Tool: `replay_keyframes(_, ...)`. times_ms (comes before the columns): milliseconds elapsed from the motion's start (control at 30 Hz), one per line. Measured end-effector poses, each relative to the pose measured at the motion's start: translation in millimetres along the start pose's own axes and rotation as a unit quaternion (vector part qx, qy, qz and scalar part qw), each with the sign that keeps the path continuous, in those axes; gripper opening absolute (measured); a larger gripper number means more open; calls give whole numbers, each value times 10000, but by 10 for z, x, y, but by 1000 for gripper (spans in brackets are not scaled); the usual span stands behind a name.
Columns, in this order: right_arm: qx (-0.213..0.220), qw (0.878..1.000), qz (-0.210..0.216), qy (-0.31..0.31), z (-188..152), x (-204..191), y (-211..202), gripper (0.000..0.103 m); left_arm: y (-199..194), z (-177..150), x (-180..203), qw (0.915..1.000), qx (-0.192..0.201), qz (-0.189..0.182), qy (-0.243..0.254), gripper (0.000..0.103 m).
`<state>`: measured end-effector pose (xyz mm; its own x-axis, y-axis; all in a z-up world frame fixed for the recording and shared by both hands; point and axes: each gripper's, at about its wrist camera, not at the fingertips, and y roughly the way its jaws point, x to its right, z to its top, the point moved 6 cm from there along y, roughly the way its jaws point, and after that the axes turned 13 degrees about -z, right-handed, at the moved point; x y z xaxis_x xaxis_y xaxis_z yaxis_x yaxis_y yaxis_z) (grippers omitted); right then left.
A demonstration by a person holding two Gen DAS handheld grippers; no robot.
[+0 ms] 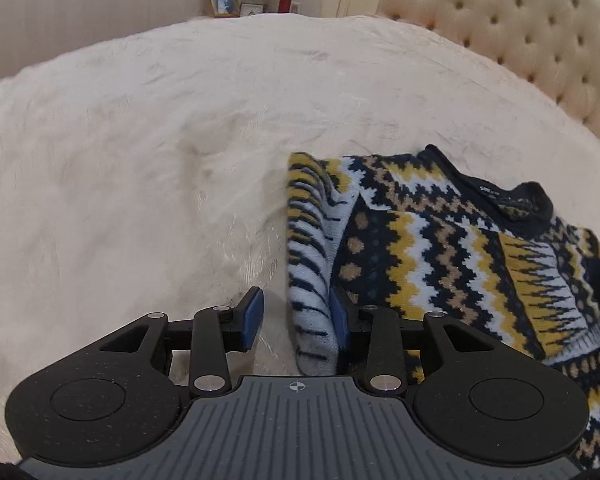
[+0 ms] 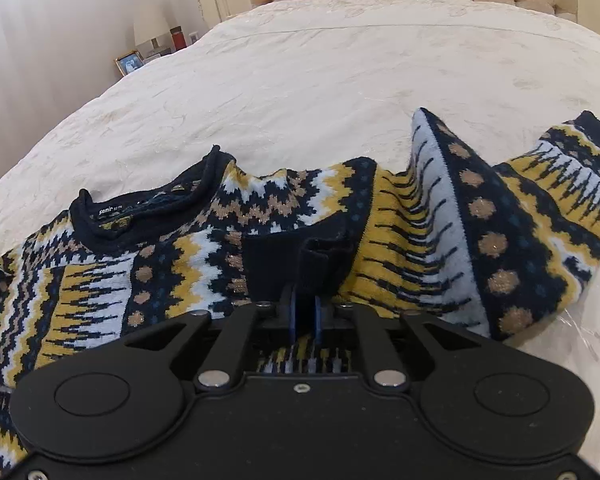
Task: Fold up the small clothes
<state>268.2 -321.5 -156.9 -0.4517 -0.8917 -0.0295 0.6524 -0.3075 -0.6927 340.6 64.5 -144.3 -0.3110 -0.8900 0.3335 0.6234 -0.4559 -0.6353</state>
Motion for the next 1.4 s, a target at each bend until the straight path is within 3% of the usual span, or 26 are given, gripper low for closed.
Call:
replay_keyframes(100, 67, 9995, 288, -105, -23, 73, -181, 54, -76, -15, -37, 9997, 156, -65, -168, 41)
replay_keyframes(133, 135, 9991, 358, -186, -28, 96, -262, 58, -106, -23, -48, 9995, 218, -86, -215, 41)
replay_keyframes(300, 397, 9975, 330, -479, -4, 309, -576, 60, -230, -24, -35, 9990, 432, -105, -84, 47)
replay_keyframes(400, 547, 9983, 50, -197, 67, 559, -659, 60, -294, 37, 35, 9989, 395, -101, 250, 52)
replay_keyframes(500, 636, 9969, -412, 204, 144, 861, -651, 60, -402, 83, 110, 9966, 672, -262, 389, 59)
replay_keyframes(633, 566, 9896, -924, 943, 229, 1278, -538, 61, -425, 98, 192, 9938, 807, -246, 721, 61)
replay_keyframes(800, 225, 9826, -1424, 1174, 253, 1550, -257, 60, -358, 44, 244, 9942, 672, -298, 782, 61)
replay_keyframes(1000, -145, 9783, -1525, 1397, 231, 1680, 63, 61, -329, -5, 314, 9915, 691, -219, 1080, 61)
replay_keyframes(1133, -257, 9738, -1398, 1777, 190, 1738, 203, 66, -274, -37, 334, 9918, 582, -331, 1089, 62)
replay_keyframes(1167, -246, 9723, -1355, 1891, 190, 1755, 217, 65, -259, -43, 336, 9920, 541, -337, 1090, 61)
replay_keyframes(1200, -235, 9717, -1273, 1976, 198, 1762, 221, 55, -248, -50, 336, 9921, 508, -343, 1092, 62)
replay_keyframes(1233, -238, 9715, -1214, 2021, 215, 1767, 220, 25, -242, -58, 337, 9921, 491, -364, 1093, 62)
replay_keyframes(1267, -236, 9711, -1202, 2049, 239, 1768, 199, 16, -243, -62, 335, 9922, 482, -392, 1083, 62)
replay_keyframes(1400, 41, 9756, -1240, 1811, 465, 1714, 29, 17, -249, -51, 326, 9928, 489, -452, 998, 62)
